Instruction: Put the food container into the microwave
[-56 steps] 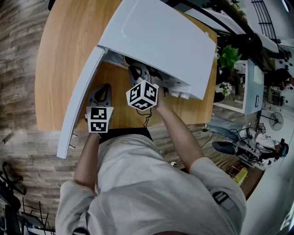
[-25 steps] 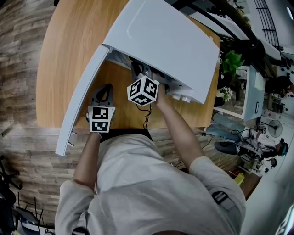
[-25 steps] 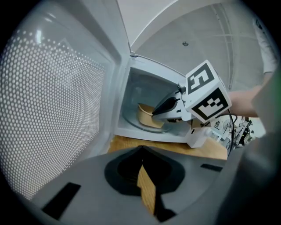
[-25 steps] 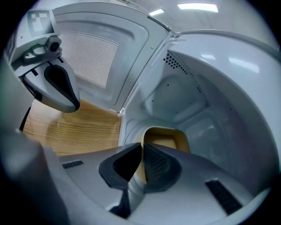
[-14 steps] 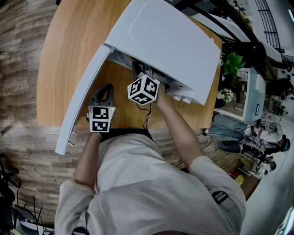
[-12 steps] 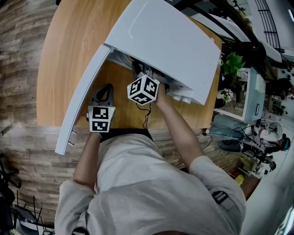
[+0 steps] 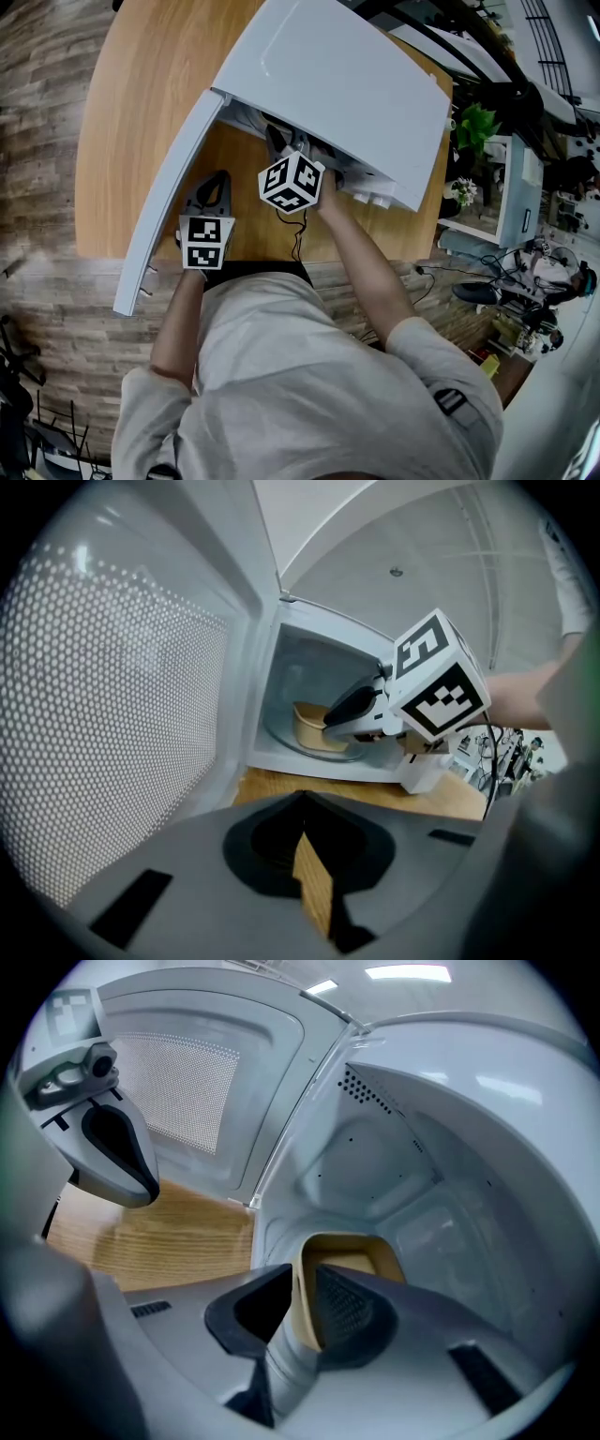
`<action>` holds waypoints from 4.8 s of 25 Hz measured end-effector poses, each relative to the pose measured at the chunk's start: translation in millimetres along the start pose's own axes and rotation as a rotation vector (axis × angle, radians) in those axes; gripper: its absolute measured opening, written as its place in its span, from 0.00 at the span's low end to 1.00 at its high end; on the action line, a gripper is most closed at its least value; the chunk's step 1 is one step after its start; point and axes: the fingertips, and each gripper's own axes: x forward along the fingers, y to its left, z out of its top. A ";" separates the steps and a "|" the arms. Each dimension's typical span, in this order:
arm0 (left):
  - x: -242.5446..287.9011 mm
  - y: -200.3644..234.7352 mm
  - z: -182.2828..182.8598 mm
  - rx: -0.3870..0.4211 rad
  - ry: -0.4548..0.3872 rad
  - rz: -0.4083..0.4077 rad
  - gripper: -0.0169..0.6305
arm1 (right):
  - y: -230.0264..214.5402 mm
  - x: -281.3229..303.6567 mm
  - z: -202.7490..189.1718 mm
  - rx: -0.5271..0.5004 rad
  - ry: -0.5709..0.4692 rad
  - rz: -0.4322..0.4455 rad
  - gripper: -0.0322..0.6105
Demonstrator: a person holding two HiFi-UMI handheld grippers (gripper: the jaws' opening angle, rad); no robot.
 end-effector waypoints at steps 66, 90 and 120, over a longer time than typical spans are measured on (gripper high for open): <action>-11.2 -110.8 63.9 0.214 -0.022 -0.272 0.05 | 33.0 -161.0 -65.9 0.890 -0.234 -0.141 0.05; -73.8 -140.9 233.0 0.229 -0.393 -0.217 0.05 | -97.6 -271.1 -14.9 0.833 -0.575 -0.354 0.06; -92.8 -157.6 262.7 0.269 -0.484 -0.221 0.05 | -136.0 -305.2 -20.8 0.812 -0.609 -0.481 0.05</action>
